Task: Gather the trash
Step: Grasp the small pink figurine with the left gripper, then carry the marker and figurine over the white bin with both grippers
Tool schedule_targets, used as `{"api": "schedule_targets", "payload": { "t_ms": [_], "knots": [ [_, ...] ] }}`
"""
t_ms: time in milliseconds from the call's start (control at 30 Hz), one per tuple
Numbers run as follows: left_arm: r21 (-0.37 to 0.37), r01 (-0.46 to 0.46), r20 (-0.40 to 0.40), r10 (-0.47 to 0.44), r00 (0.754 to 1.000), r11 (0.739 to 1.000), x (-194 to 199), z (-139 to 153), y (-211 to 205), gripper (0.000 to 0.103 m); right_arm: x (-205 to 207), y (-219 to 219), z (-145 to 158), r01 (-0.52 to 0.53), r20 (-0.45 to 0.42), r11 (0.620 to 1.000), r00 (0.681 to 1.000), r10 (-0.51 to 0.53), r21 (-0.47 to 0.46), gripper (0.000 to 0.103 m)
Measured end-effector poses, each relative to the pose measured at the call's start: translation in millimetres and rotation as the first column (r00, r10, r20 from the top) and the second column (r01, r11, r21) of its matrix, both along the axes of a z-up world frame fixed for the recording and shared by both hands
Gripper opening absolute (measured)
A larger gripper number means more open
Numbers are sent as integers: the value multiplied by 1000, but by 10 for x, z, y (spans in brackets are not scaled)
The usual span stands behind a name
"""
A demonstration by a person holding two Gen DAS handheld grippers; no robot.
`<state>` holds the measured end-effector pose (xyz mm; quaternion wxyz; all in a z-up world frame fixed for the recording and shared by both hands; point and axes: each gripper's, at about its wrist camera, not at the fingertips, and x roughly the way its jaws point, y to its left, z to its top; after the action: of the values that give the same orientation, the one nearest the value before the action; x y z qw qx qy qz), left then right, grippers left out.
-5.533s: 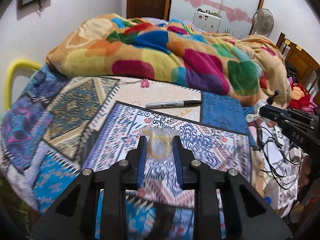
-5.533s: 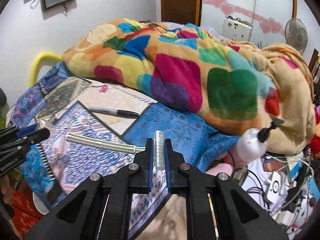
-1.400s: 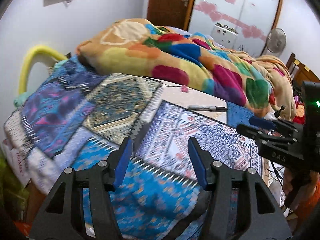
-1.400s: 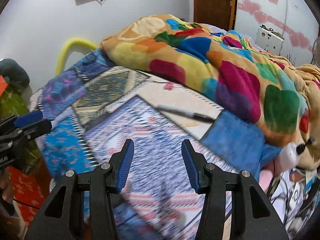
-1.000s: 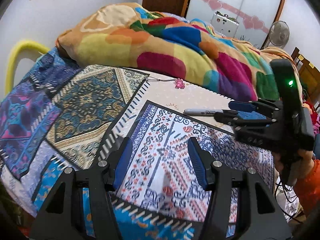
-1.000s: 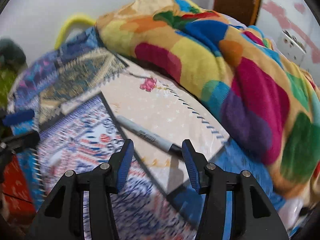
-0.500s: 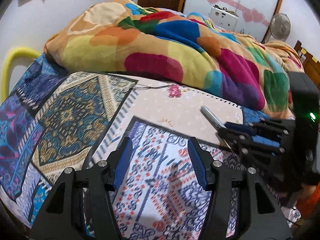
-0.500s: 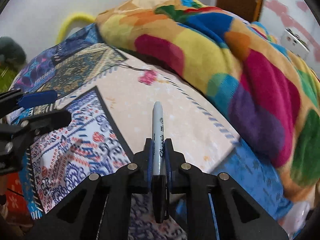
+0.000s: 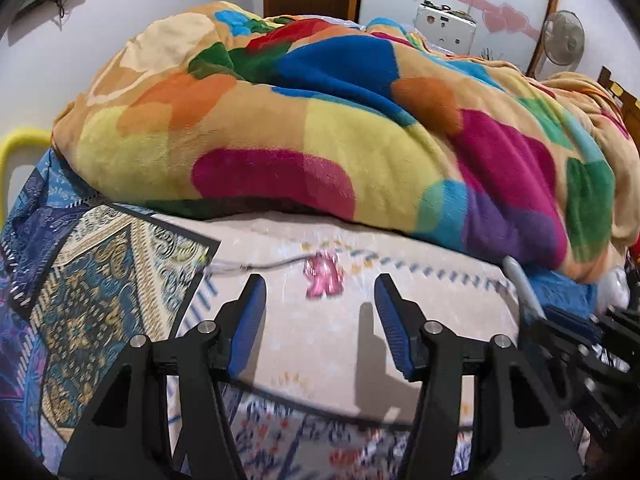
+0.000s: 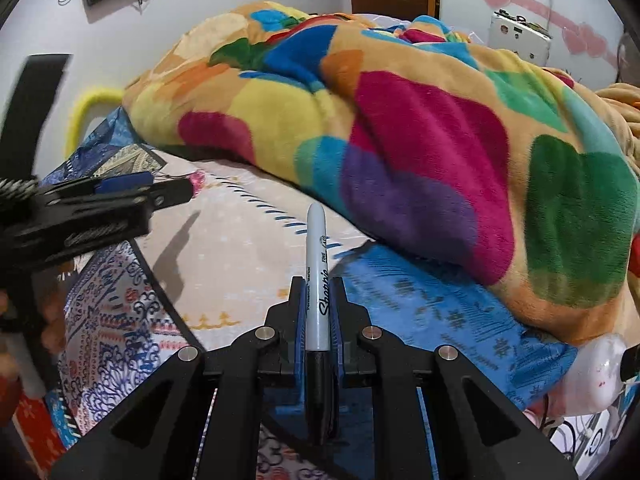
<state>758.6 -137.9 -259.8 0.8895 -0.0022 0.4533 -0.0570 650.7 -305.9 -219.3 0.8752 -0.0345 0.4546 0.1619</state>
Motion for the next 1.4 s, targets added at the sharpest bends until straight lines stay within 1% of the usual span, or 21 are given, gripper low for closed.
{"api": "schedule_targets", "payload": {
  "t_ms": [33, 67, 100, 200, 233, 300, 433, 500, 567, 667, 700, 800, 867, 1000, 1133, 1267, 1400],
  "knots": [
    [-2, -3, 1, 3, 1000, 1000, 36, -30, -1, 48, 7, 24, -7, -3, 6, 1000, 1000, 3, -7, 10],
    [-3, 1, -1, -1, 1000, 1000, 59, -44, -7, 41, -9, 13, -9, -6, 12, 1000, 1000, 6, -12, 10],
    [2, 11, -9, -10, 1000, 1000, 80, -76, -21, 31, -11, 15, -10, -7, 14, 1000, 1000, 7, -13, 10],
    [42, 24, 5, -24, 1000, 999, 87, -93, -86, 21, -16, 20, -14, -9, 8, 1000, 1000, 9, 3, 10],
    [47, 19, 7, -19, 1000, 999, 76, -92, -96, 21, -16, 27, -12, -8, 7, 1000, 1000, 8, 7, 10],
    [31, 15, -2, -15, 1000, 999, 41, -84, -103, 20, -36, 29, 5, -6, 9, 1000, 1000, 6, 9, 10],
    [72, 43, 26, -45, 999, 996, -173, 5, -167, 20, -94, 35, 90, -1, 7, 1000, 1000, 0, 15, 10],
    [59, 55, 29, -57, 998, 997, -294, 82, -159, 20, -135, 39, 156, 1, 8, 1000, 1000, -1, 19, 10],
    [42, 76, 26, -77, 997, 996, -435, 185, -154, 20, -195, 45, 268, 7, 10, 1000, 1000, -7, 25, 10],
    [30, 83, 20, -83, 996, 996, -623, 360, -143, 20, -300, 76, 428, 9, 17, 1000, 1000, -9, 27, 10],
    [21, 86, 22, -86, 996, 996, -694, 436, -132, 20, -353, 90, 503, 8, 20, 1000, 1000, -8, 27, 10],
    [27, 94, 48, -95, 994, 995, -903, 661, -118, 20, -498, 125, 695, 5, 28, 999, 1000, -6, 39, 10],
    [23, 94, 63, -96, 993, 995, -1087, 839, -78, 20, -632, 152, 849, 6, 34, 999, 999, -7, 52, 10],
    [-8, 86, 82, -85, 993, 996, -1468, 1173, 57, 20, -873, 240, 1076, -2, 48, 998, 999, -2, 69, 10],
    [-5, 79, 122, -78, 990, 997, -1904, 1471, 199, 20, -1173, 379, 1304, -25, 69, 997, 997, 20, 75, 10],
    [-11, 61, 155, -59, 986, 998, -2347, 1684, 387, 20, -1468, 532, 1469, -48, 80, 995, 996, 41, 84, 10],
    [8, 37, 179, -37, 983, 999, -2761, 1781, 613, 20, -1713, 722, 1562, -77, 87, 993, 994, 69, 95, 10]
  ]
}}
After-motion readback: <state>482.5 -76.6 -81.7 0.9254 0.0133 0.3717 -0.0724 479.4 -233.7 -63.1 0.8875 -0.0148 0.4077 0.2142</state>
